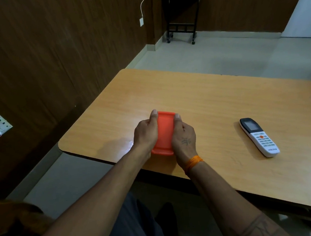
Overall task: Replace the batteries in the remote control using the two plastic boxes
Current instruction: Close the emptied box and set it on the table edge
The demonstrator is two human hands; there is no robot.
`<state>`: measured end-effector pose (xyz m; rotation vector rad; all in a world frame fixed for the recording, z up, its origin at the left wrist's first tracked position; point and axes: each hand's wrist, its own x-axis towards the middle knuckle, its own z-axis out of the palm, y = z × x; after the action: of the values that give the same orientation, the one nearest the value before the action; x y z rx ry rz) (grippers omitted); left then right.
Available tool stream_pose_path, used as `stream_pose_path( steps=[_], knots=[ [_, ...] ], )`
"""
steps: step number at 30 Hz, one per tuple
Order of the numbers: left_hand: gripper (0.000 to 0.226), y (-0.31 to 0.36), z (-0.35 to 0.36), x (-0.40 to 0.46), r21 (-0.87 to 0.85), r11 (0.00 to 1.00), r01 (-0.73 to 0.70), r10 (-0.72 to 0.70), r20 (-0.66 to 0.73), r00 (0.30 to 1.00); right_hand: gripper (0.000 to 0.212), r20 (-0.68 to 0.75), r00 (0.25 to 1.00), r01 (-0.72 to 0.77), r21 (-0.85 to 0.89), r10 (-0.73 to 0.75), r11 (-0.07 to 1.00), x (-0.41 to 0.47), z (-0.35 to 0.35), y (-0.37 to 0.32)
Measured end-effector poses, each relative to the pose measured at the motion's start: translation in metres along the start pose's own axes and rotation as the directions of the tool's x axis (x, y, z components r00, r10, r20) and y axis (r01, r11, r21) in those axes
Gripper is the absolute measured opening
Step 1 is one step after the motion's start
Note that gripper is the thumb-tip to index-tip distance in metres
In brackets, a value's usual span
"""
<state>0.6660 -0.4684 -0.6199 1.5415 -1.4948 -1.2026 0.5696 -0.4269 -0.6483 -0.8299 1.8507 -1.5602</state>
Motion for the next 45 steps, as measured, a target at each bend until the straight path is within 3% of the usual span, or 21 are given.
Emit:
stream_pose_path(
  steps=[6, 9, 13, 18, 24, 29, 40, 45],
  knots=[
    [0.078, -0.007, -0.025, 0.011, -0.007, 0.998, 0.064, -0.063, 0.031, 0.998, 0.064, 0.019, 1.0, -0.02, -0.068, 0.022, 0.998, 0.001, 0.013, 0.0],
    [0.05, -0.019, -0.055, 0.008, 0.08, 0.997, -0.012, 0.012, -0.003, 1.0, 0.054, 0.011, 0.999, -0.04, -0.099, 0.041, 0.994, 0.003, 0.027, -0.009],
    [0.025, -0.042, -0.105, 0.005, 0.086, 0.994, -0.07, 0.074, -0.042, 0.996, 0.043, 0.128, 0.989, -0.055, -0.126, 0.071, 0.99, -0.008, 0.065, -0.018],
    [0.025, -0.059, -0.174, 0.028, 0.031, 1.0, 0.003, 0.004, -0.207, 0.978, 0.028, 0.272, 0.959, -0.049, -0.114, 0.078, 0.992, -0.037, 0.126, -0.023],
    [0.013, -0.065, -0.249, 0.063, -0.017, 0.995, 0.102, -0.103, -0.23, 0.968, 0.015, 0.408, 0.891, -0.237, 0.041, 0.2, 0.971, -0.053, 0.194, -0.035],
    [0.016, -0.075, -0.28, 0.076, 0.058, 0.989, 0.134, -0.112, -0.286, 0.952, 0.016, 0.452, 0.865, -0.273, 0.055, 0.219, 0.961, -0.058, 0.232, -0.038],
    [0.012, -0.1, -0.286, 0.083, 0.045, 0.993, 0.114, -0.095, -0.306, 0.947, 0.024, 0.388, 0.89, -0.274, 0.042, 0.237, 0.961, -0.065, 0.243, -0.025],
    [0.023, -0.095, -0.279, 0.07, -0.028, 0.999, 0.016, -0.027, -0.448, 0.894, 0.025, 0.301, 0.937, -0.184, -0.012, 0.179, 0.983, -0.062, 0.22, -0.032]
  ],
)
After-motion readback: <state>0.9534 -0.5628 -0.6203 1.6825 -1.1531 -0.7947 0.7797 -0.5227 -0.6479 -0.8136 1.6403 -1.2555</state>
